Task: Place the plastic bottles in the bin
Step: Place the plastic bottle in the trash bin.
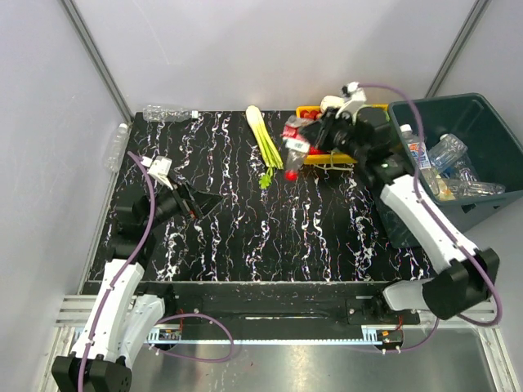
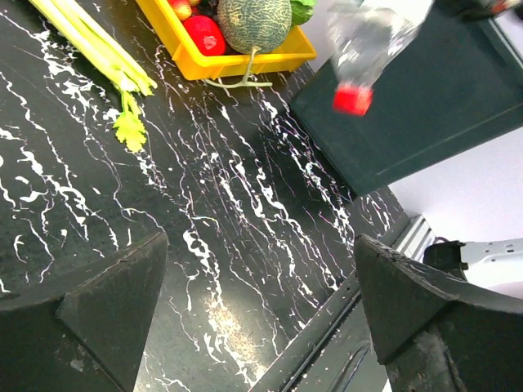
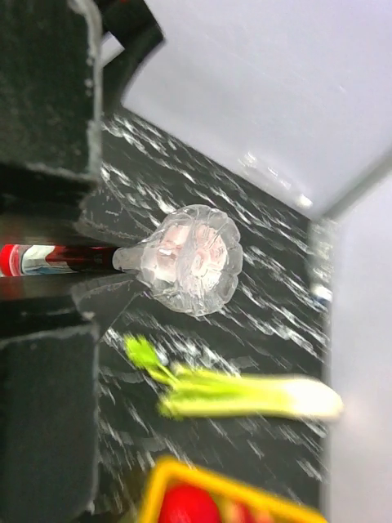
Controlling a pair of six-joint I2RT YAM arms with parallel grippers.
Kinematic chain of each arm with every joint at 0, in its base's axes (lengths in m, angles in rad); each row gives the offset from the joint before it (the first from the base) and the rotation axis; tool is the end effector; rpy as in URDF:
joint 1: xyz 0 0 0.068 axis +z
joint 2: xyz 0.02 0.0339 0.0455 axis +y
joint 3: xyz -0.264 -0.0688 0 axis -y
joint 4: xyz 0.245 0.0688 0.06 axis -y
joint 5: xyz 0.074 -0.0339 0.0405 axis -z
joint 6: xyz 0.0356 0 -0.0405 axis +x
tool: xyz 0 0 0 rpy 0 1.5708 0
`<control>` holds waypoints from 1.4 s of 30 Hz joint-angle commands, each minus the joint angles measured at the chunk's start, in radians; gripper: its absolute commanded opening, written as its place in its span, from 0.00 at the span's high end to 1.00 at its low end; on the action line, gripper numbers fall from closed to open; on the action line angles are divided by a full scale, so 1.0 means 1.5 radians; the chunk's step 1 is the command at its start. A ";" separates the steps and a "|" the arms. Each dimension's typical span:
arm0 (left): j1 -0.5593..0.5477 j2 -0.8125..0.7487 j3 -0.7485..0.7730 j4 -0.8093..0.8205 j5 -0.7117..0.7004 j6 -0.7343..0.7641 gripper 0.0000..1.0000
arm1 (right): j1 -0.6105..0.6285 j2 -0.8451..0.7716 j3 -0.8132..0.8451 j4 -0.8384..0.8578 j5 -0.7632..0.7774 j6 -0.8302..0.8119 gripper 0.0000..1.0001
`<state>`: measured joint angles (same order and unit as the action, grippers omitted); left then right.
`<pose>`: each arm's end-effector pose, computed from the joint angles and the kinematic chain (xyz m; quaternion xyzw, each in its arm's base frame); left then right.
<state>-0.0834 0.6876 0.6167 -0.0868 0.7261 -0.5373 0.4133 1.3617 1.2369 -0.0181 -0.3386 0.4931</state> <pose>0.1615 -0.0372 0.3077 0.0647 0.7447 -0.4425 0.4954 0.2904 0.1403 0.3855 -0.0805 0.7488 0.3971 0.5245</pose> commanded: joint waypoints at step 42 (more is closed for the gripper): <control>0.000 -0.005 0.038 -0.063 -0.090 0.039 0.01 | -0.328 -0.140 0.073 -0.095 0.795 -0.785 0.44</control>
<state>-0.0834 0.6762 0.6224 -0.1921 0.6323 -0.5007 -0.0624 1.1896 1.3823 -0.1703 0.8482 -0.7063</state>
